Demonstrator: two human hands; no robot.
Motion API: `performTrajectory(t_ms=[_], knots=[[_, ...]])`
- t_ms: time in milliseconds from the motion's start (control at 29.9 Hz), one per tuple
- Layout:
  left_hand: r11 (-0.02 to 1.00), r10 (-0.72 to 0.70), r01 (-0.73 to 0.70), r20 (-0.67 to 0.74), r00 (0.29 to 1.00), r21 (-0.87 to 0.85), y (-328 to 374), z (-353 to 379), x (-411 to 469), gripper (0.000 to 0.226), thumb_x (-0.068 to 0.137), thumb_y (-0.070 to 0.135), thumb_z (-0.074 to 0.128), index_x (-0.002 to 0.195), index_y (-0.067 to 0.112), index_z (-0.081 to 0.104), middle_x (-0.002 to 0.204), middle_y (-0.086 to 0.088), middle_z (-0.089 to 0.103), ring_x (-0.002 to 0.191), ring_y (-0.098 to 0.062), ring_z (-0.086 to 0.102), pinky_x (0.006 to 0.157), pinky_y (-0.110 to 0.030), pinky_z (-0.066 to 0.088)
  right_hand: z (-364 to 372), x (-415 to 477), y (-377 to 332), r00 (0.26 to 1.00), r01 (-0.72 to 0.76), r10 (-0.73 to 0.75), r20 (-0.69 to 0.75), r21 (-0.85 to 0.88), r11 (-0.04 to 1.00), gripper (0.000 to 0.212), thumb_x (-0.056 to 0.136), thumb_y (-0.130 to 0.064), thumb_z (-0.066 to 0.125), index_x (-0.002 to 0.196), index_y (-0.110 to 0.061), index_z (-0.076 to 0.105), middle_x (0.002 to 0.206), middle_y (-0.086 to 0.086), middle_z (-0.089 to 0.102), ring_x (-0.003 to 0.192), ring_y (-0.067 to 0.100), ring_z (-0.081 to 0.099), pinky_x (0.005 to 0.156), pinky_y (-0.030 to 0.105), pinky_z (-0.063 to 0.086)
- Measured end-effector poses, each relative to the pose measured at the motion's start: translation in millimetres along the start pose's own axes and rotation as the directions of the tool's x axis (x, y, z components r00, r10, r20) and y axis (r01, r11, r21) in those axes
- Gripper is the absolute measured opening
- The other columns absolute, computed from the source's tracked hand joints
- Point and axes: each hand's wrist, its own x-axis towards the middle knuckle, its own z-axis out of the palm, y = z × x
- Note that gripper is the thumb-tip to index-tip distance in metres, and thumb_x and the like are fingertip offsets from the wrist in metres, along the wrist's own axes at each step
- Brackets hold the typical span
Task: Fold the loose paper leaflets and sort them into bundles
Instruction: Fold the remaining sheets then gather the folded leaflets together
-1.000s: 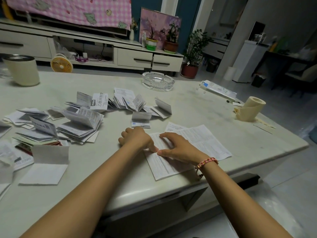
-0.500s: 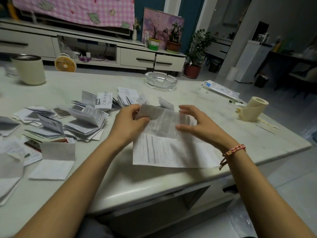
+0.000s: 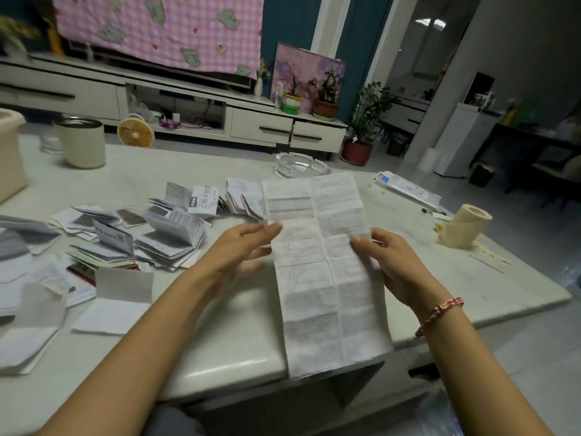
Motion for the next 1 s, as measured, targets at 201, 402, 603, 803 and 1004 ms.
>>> performTrajectory(t_ms=[201,402,603,803,1004], knots=[[0.986,-0.038,0.021,0.101,0.994,0.163,-7.6,10.6,0.0,0.018,0.086,0.006,0.062,0.102,0.014,0.066,0.099,0.0,0.072,0.081,-0.012,0.068,0.066,-0.023,0.056,13.2,2.0,0.9,0.997,0.007,-0.004,-0.076,0.04,0.999,0.009,0.092,-0.011,0.056,0.093,-0.01,0.064,0.088,0.005,0.071,0.076,0.017,0.067,0.076,0.032,0.056],[0.977,0.049,-0.047,-0.006,0.999,0.207,-7.1,12.7,-1.1,0.017,0.087,0.007,0.062,0.101,0.014,0.065,0.097,-0.002,0.071,0.079,-0.014,0.067,0.056,-0.022,0.053,8.8,1.1,5.0,0.996,-0.033,0.019,0.087,0.162,0.986,0.025,0.085,-0.003,0.06,0.11,-0.008,0.062,0.103,0.006,0.071,0.089,0.017,0.07,0.074,0.026,0.058],[0.991,0.06,-0.05,-0.073,0.996,0.127,-4.8,10.1,0.6,0.019,0.089,0.003,0.055,0.095,0.016,0.067,0.088,-0.001,0.07,0.069,-0.012,0.064,0.052,-0.02,0.051,5.2,2.6,9.1,0.987,-0.088,0.067,0.144,0.148,0.985,0.028,0.083,0.014,0.051,0.105,0.001,0.063,0.102,0.014,0.07,0.097,0.029,0.066,0.079,0.031,0.057],[0.997,-0.011,0.004,-0.091,0.996,-0.077,-1.4,13.1,0.8,0.024,0.091,0.006,0.044,0.083,0.011,0.066,0.08,-0.011,0.063,0.062,-0.019,0.058,0.056,-0.025,0.047,7.1,-3.0,5.1,0.999,0.005,-0.01,0.04,0.129,0.992,0.018,0.084,0.009,0.053,0.079,-0.001,0.067,0.095,0.004,0.071,0.073,0.006,0.069,0.062,0.017,0.054],[0.987,-0.156,0.154,-0.071,0.985,-0.035,-2.9,13.0,-0.6,0.022,0.093,0.03,0.053,0.084,0.012,0.061,0.062,0.0,0.061,0.05,-0.01,0.058,0.049,-0.023,0.048,8.9,-3.5,6.5,0.993,0.107,-0.111,-0.036,-0.103,0.989,0.025,0.087,0.005,0.052,0.073,-0.005,0.069,0.074,-0.007,0.068,0.064,0.004,0.063,0.053,0.013,0.049]])
